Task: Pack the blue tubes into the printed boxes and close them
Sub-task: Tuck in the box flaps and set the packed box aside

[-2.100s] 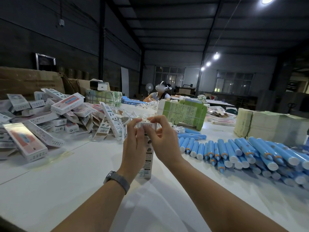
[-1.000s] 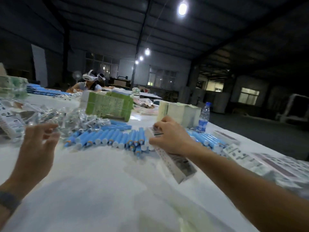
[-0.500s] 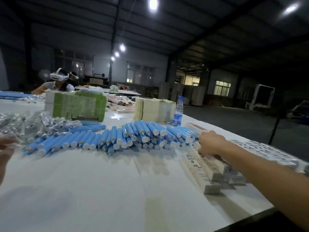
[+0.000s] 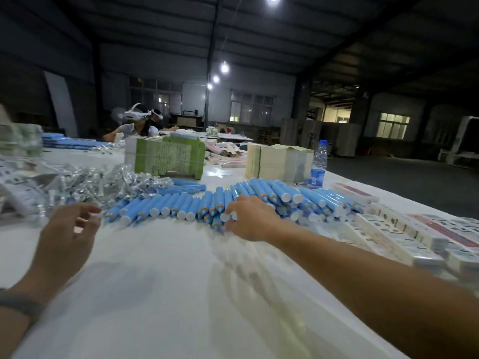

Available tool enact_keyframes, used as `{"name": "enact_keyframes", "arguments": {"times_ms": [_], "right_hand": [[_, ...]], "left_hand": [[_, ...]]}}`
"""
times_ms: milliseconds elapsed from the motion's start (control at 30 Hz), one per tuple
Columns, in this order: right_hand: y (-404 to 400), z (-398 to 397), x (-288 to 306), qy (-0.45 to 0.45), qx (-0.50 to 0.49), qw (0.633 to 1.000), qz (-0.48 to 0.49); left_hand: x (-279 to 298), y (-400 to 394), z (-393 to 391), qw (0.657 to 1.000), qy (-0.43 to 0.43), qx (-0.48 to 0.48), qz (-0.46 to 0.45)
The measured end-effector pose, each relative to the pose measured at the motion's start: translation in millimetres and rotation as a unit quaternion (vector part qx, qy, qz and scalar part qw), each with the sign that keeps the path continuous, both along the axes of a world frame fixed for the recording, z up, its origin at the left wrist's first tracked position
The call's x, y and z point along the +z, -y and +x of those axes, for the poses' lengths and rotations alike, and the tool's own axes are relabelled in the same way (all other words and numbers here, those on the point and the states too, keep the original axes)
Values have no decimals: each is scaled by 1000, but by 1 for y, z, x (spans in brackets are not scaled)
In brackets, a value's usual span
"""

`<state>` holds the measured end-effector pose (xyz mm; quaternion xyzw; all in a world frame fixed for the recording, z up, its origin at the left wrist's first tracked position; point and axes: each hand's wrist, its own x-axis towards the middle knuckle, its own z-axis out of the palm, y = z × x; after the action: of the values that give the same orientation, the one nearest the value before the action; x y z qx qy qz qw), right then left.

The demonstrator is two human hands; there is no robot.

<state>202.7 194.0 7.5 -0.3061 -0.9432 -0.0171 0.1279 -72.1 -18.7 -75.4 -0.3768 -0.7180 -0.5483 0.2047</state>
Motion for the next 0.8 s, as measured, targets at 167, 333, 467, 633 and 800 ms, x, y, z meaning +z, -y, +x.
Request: {"name": "enact_keyframes", "arguments": {"times_ms": [167,333,467,633,800], "right_hand": [[81,-125,-33,-4,154,987,-46],[139,-193,-53,-40,218,974,-45],[145,-209,-81,-46,210,976,-31],[143,-216,-87,-41,197,979,-16],[141,-220,-90,-42,201,978,-17]], "left_hand": [[10,9,20,998,-23,51,-17],[8,13,13,995,19,91,-33],[8,19,-3,989,71,124,-43],[6,27,-22,973,137,171,-67],[27,48,-67,943,100,254,-190]]}}
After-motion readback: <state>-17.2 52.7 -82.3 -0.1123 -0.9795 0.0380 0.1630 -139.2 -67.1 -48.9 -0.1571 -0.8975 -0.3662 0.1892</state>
